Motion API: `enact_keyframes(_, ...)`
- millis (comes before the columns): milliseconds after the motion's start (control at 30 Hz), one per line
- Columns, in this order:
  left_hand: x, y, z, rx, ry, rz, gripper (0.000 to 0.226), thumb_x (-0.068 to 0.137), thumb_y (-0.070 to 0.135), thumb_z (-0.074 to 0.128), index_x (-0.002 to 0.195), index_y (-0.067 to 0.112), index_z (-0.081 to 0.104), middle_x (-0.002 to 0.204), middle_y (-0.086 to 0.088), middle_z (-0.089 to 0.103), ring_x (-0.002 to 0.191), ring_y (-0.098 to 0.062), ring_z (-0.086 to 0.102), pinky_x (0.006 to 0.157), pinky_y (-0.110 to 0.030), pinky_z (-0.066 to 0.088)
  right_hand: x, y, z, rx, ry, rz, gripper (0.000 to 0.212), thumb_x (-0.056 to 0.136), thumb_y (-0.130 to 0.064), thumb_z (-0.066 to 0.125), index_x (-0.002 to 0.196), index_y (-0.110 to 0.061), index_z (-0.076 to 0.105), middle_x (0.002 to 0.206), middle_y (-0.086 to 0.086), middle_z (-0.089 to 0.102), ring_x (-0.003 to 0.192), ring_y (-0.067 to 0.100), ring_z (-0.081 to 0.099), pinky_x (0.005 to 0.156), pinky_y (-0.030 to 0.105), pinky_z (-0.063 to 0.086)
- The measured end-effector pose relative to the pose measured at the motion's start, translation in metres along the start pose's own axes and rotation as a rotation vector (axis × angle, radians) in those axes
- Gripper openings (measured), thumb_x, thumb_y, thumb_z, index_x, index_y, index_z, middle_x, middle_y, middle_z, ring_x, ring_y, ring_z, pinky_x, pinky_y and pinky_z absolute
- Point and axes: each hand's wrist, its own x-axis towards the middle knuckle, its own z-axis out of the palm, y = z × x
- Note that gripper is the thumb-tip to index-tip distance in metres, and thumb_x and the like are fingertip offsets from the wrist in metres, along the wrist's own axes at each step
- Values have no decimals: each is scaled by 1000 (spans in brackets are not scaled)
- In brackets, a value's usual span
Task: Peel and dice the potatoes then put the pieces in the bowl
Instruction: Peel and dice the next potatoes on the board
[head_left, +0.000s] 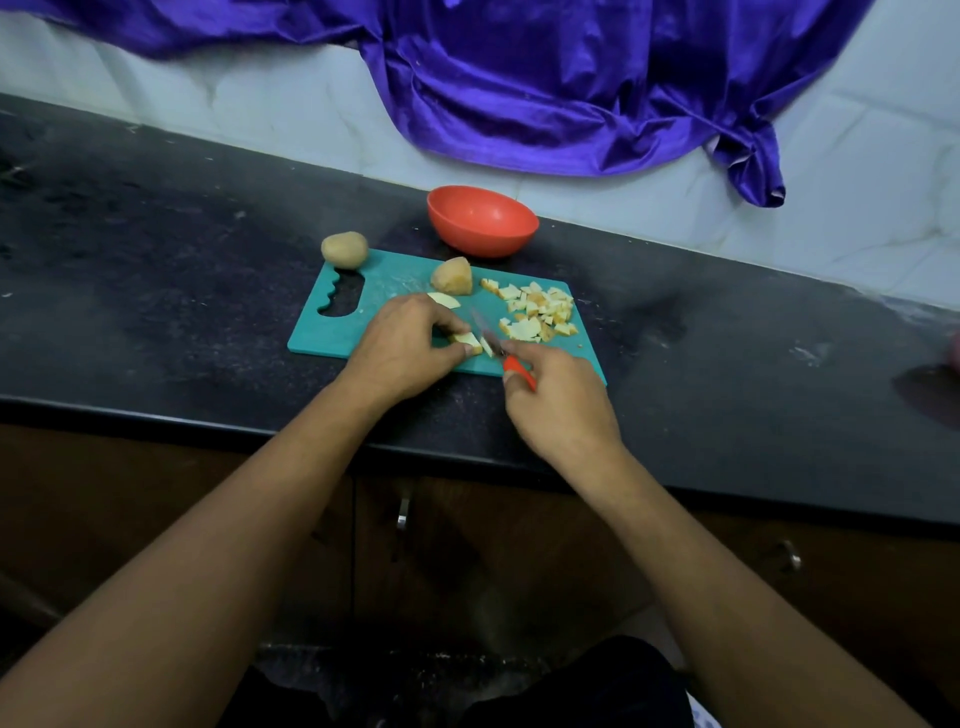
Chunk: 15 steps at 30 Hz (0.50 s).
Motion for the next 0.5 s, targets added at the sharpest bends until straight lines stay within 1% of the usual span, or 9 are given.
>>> enact_keyframes(67, 0, 2, -1, -7, -3, -9, 27, 85, 33, 82, 110, 23, 79, 106, 4, 71, 104, -17, 61, 92, -32, 48, 3, -6, -4, -38, 16, -14, 45, 103, -29, 53, 148, -38, 53, 109, -4, 70, 66, 7, 53, 55, 25, 37)
enact_keyframes(100, -1, 3, -1, -17, 0, -14, 26, 84, 32, 82, 108, 23, 78, 104, 5, 72, 104, -16, 62, 93, -34, 50, 4, -9, -5, -72, 22, -25, 46, 103, -29, 52, 148, -37, 54, 110, -3, 71, 71, 8, 55, 58, 27, 40)
enact_keyframes(200, -2, 3, -2, -46, 3, -25, 25, 83, 30, 83, 106, 23, 77, 102, 10, 72, 102, -13, 64, 95, -35, 52, 6, -18, -6, -169, 11, -50, 45, 103, -29, 52, 148, -36, 53, 121, -1, 68, 98, 17, 62, 76, 35, 51)
enact_keyframes(267, -2, 3, -2, -52, 1, -22, 25, 83, 30, 82, 106, 23, 77, 107, 12, 73, 104, -12, 64, 97, -36, 52, 7, -22, -5, -196, -7, -60, 44, 103, -29, 52, 147, -36, 54, 122, 0, 67, 106, 20, 61, 81, 38, 52)
enact_keyframes(367, -2, 3, -2, -52, 0, -21, 23, 83, 30, 82, 105, 23, 77, 110, 10, 74, 107, -12, 64, 99, -34, 50, 6, -23, -2, -232, -14, -76, 46, 103, -29, 51, 148, -37, 52, 117, 2, 66, 103, 21, 60, 82, 40, 55)
enact_keyframes(500, -2, 4, -2, -51, 4, -28, 23, 83, 29, 82, 105, 22, 78, 108, 8, 74, 106, -11, 63, 97, -31, 49, 3, -18, 5, -310, -26, -103, 52, 103, -29, 49, 155, -35, 43, 113, 3, 65, 99, 22, 61, 77, 40, 54)
